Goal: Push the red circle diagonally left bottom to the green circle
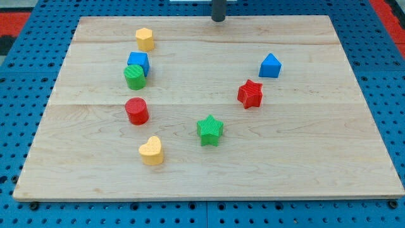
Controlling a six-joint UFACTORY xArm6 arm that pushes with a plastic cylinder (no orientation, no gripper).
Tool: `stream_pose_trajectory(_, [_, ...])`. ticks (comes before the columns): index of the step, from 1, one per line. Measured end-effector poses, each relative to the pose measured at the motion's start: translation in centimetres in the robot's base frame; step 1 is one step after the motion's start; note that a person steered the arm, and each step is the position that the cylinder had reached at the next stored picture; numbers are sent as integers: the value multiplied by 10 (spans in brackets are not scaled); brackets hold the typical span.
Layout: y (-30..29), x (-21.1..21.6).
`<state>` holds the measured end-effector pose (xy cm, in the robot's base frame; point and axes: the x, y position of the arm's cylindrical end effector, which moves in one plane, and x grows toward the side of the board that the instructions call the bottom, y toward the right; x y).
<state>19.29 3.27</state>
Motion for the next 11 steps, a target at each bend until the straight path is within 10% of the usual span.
stream_pose_trajectory(5, [-123, 277])
stream_pose_trajectory(7, [-156, 312])
stream_pose_trajectory(11, [-240, 242])
